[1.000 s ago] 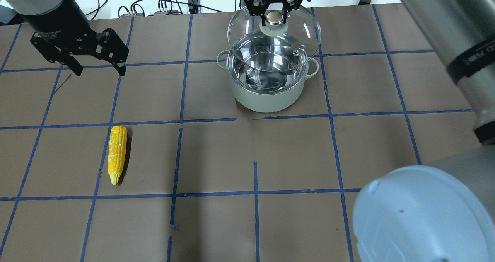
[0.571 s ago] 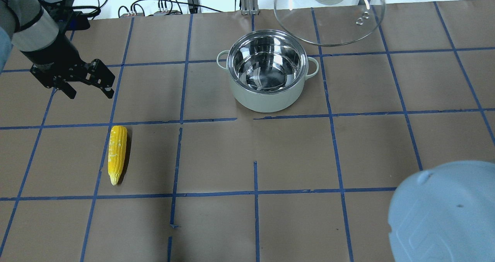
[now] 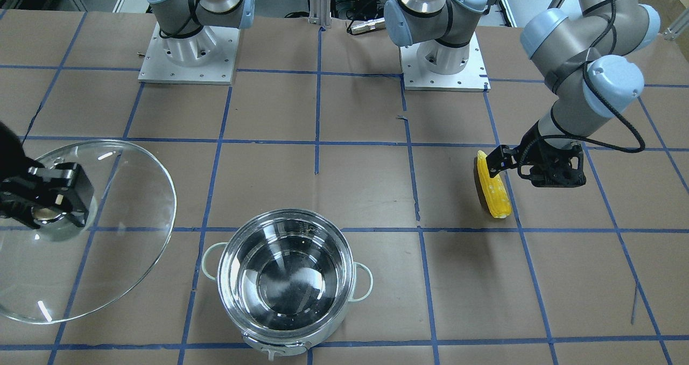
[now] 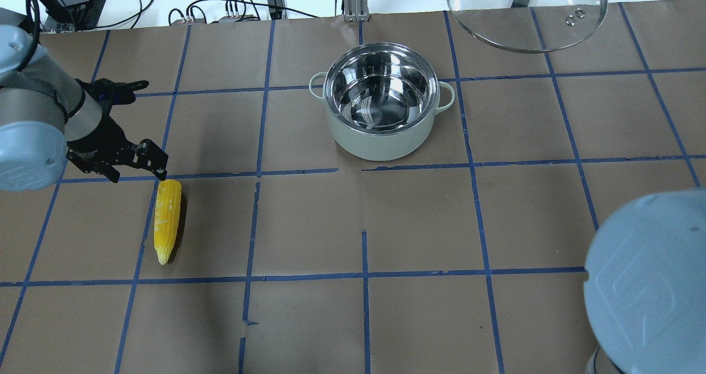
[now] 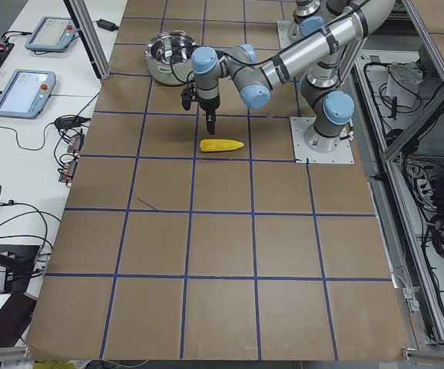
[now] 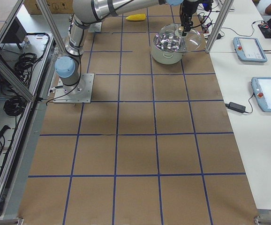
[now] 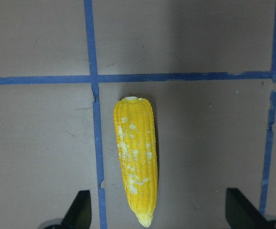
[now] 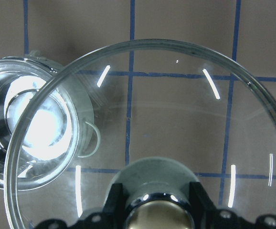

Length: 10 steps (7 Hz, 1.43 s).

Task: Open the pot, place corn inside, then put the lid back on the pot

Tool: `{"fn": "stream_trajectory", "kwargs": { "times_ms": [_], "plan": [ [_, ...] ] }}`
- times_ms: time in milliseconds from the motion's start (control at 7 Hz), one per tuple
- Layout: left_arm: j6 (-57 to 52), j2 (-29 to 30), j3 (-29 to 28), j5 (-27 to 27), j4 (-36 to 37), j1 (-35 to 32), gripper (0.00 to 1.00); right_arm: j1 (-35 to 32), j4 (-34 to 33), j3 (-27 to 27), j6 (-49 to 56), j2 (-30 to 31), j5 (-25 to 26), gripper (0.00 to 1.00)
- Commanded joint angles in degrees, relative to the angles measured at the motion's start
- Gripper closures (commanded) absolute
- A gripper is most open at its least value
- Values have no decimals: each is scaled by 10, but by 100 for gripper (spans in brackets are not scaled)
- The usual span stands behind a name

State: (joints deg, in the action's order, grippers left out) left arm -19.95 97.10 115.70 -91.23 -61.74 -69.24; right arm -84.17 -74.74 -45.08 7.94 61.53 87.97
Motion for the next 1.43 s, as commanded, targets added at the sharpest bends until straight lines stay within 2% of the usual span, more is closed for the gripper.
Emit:
{"fn": "stream_trajectory", "kwargs": {
  "times_ms": [0, 143, 429, 571, 714, 857, 1000, 1143, 1286],
  "plan": [
    [-2, 71, 47, 0, 113, 7, 0, 31, -23, 1, 17, -31, -12, 94],
    [-1, 86, 51, -3, 125, 7, 5, 31, -25, -1, 16, -37, -11, 94],
    [0, 90, 49, -13, 116, 7, 65, 29, -26, -6, 12, -41, -12, 94],
    [4, 84, 45, -31, 117, 3, 74, 29, -27, 0, 16, -48, -11, 94],
    [14, 81, 44, -25, 113, -4, 79, 29, -43, -2, 16, -51, -10, 94],
    [43, 69, 30, -18, 107, -13, 79, 27, -54, -2, 15, -52, -9, 94],
    [60, 51, -21, 1, 28, -42, 80, 22, -55, 0, 13, -52, -9, 94],
    [114, 36, -81, 41, -45, -84, 80, 15, -54, -1, 12, -53, 5, 94],
    [144, 42, -150, 45, -101, -125, 80, 11, -55, 0, 11, -52, 6, 94]
  ]
}}
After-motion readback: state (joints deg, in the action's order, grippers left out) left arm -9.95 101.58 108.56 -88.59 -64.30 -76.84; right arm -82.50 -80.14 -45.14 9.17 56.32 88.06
